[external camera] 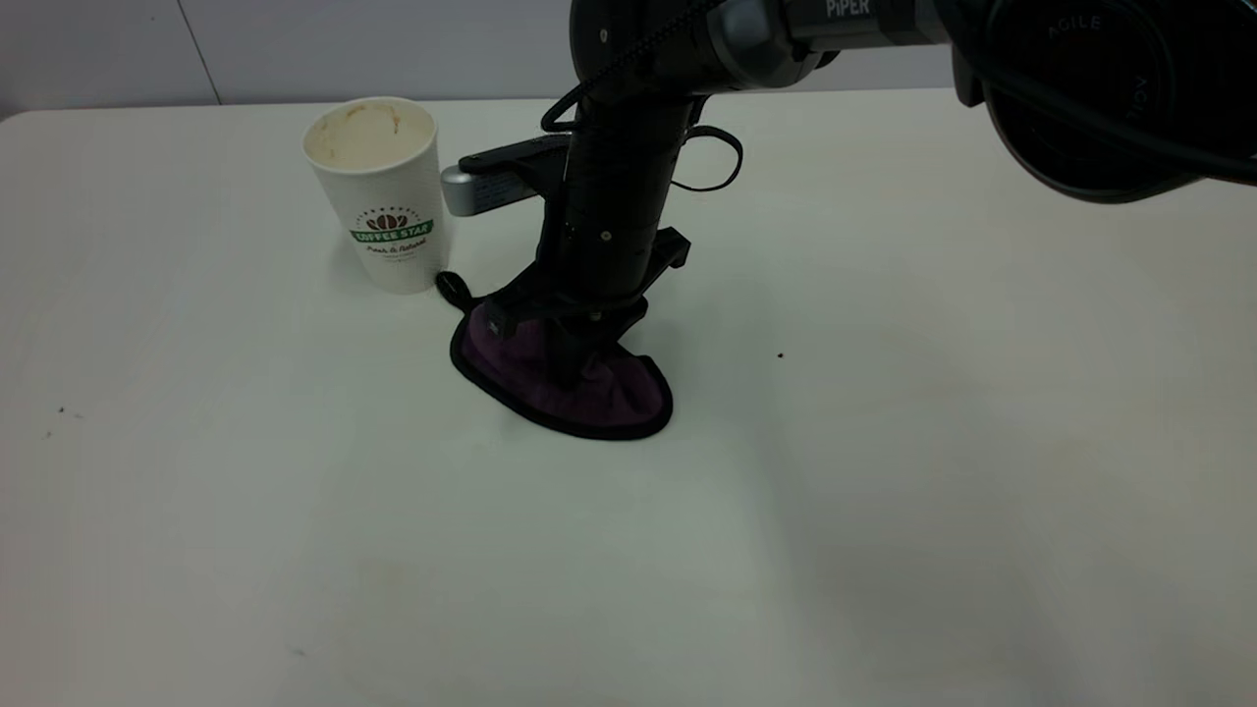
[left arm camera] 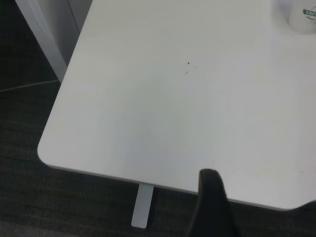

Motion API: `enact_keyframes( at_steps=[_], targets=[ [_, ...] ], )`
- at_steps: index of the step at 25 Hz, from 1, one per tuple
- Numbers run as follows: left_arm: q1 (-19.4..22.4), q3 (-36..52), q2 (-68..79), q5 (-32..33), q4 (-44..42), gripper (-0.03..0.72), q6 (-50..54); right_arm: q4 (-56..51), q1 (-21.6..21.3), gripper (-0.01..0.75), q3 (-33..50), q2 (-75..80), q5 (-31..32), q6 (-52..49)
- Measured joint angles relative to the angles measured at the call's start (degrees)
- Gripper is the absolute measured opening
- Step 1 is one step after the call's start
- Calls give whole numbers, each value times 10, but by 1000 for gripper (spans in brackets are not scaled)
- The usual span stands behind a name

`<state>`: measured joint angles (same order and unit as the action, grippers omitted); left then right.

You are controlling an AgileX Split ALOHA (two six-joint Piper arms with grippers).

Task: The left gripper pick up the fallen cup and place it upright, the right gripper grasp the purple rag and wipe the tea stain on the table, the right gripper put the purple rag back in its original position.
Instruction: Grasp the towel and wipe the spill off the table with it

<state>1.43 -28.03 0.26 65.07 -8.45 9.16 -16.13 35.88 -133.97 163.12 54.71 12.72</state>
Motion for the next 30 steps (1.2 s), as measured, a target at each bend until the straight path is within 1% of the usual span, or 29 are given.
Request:
enact_keyframes(
  at_steps=[3, 6, 9, 12, 17, 21, 25, 28, 30],
  targets=[
    [0, 0, 0, 0, 0, 566, 0, -30, 0, 92, 0, 0, 30, 13],
    [0, 0, 0, 0, 0, 566, -1, -51, 3, 92, 0, 0, 31, 22],
    [0, 0, 0, 0, 0, 566, -1, -55, 6, 92, 0, 0, -1, 23],
    [0, 0, 0, 0, 0, 566, -1, -37, 7, 92, 0, 0, -55, 5],
    [0, 0, 0, 0, 0, 566, -1, 52, 7, 92, 0, 0, -118, -68],
    [0, 0, 0, 0, 0, 566, -1, 133, 2, 92, 0, 1, -146, -127],
    [0, 0, 0, 0, 0, 566, -1, 208, -18, 92, 0, 1, -153, -194],
    [0, 0, 0, 0, 0, 566, -1, 236, -49, 92, 0, 1, -146, -234],
    [0, 0, 0, 0, 0, 566, -1, 239, -75, 92, 0, 1, -134, -242]
  ],
)
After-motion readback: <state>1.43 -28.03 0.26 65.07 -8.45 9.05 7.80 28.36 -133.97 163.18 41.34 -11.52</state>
